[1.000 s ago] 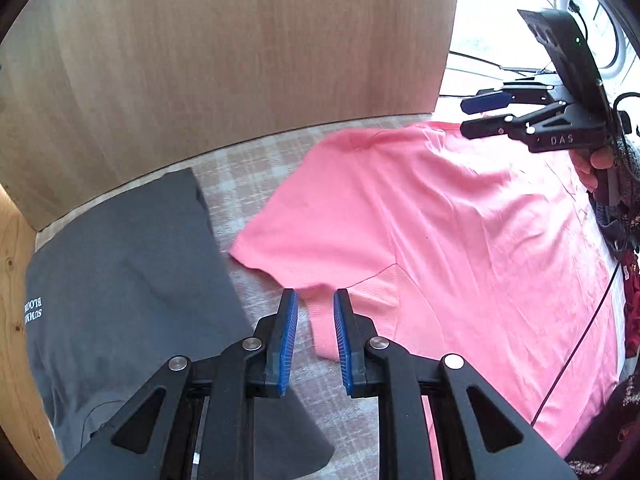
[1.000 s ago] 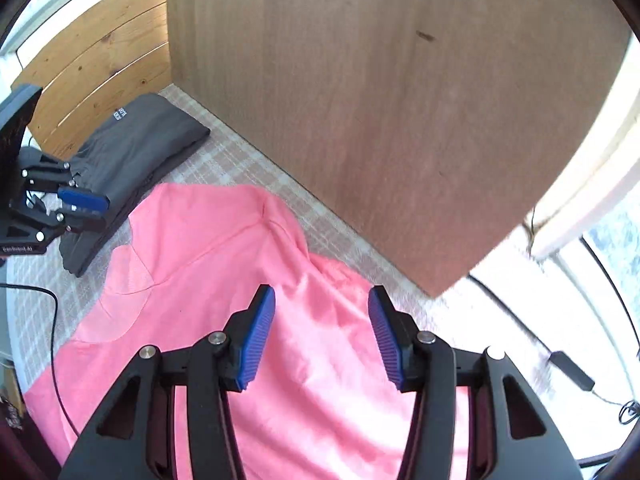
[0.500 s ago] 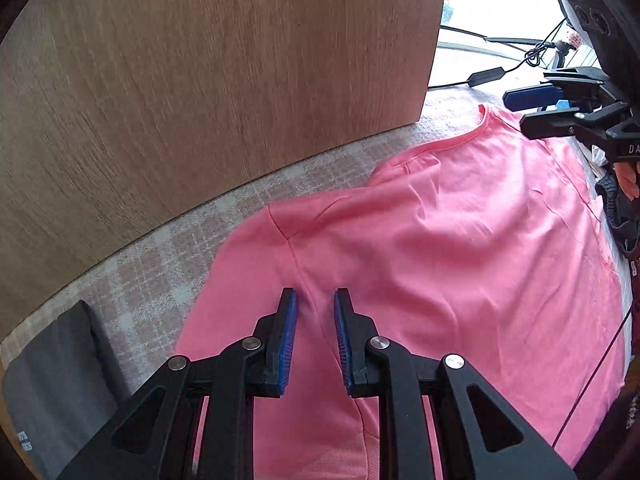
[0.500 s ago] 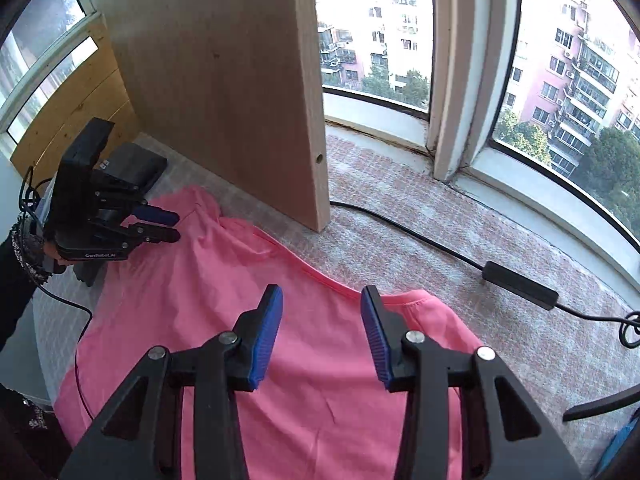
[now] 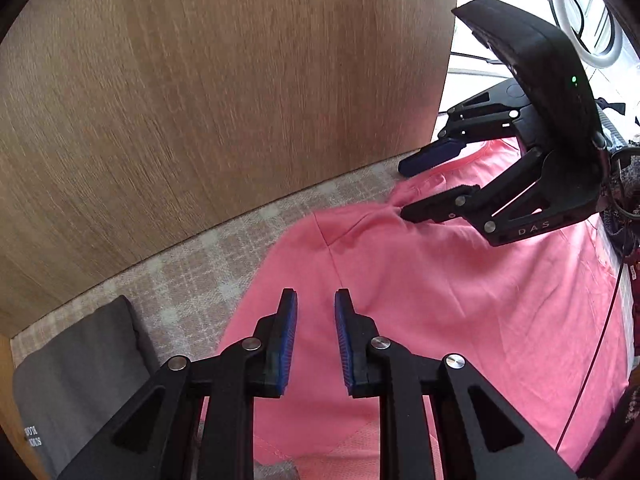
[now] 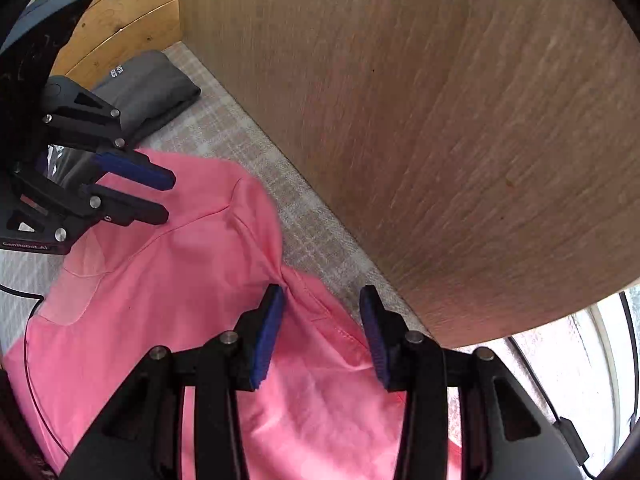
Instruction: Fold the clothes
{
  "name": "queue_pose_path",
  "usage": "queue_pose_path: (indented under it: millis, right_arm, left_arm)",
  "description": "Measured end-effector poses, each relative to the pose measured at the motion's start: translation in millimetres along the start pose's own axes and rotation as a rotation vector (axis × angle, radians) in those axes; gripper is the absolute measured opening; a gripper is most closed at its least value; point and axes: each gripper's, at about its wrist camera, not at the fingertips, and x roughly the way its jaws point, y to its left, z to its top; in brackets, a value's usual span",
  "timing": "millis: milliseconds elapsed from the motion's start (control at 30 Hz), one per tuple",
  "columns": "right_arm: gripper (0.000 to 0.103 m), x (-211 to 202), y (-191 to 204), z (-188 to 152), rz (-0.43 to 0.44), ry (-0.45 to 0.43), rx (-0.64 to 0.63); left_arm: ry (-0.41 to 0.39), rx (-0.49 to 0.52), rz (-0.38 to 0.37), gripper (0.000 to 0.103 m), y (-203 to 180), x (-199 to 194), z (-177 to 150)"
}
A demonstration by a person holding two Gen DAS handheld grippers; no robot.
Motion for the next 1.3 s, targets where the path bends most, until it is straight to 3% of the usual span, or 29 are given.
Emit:
queue_pose_path:
  millis: [133,200,267,600,667,833,900,967,1067,1200,1300]
  right_arm:
    - [0.039,-12.0,-6.2,-3.4,0.085,-0.028,0.06]
    - [0.039,-26.2,-16.3,-7.5,0.1,-0.086,0.126]
    - [0.024,-30.6,-24.7,-9.3,0.091,-0.101,0.173]
    - [0.023,-2.7,-15.4,-3.5,0.117,-0.023,0.106]
    - [0.006,-7.1,-13.5,-4.5,0.106,-0.04,0.102]
    - [0.006,-41.8,-28.7,-13.3,0.017,-0.179,0.181]
    - [0.008,-38.4,-33.0,-12.8,0.002,-0.151,0.196]
    - [0.019,-38.6,-33.7,-12.9,-0.021,-0.125,0.212]
    - [0.022,-65.0,-46.3,-25.4,0.027,-0.205,0.302]
    - [0.022,-112.1,-69.2,-65.4,-0.078,-0.257,0.399]
    - [0.022,-145.3,-91.3,-125.7,-0.177,-0.246,0.531]
  left_arm:
    - [0.022,-0.007,0.032,0.019,9.5,6.4,3.6]
    - [0.053,-0.002,0.051,0.019,10.4,15.2,0.9]
    - [0.07,0.015,0.055,0.019,7.2,20.7,-2.6]
    - [0.054,0.027,0.054,0.019,5.2,17.0,-8.4]
    - [0.052,0.026,0.052,0.019,5.7,16.2,-9.5]
    - [0.047,0.024,0.048,0.02,7.1,14.2,-12.4]
    - [0.045,0.023,0.046,0.02,7.6,13.4,-13.5]
    - [0.047,0.024,0.046,0.02,7.3,12.8,-13.9]
    - [0.052,0.004,0.05,0.022,8.3,7.3,-11.4]
    - [0.037,0.009,0.088,0.02,4.5,-7.5,-7.5]
    - [0.01,0.016,0.101,0.02,-0.8,-22.6,-6.8]
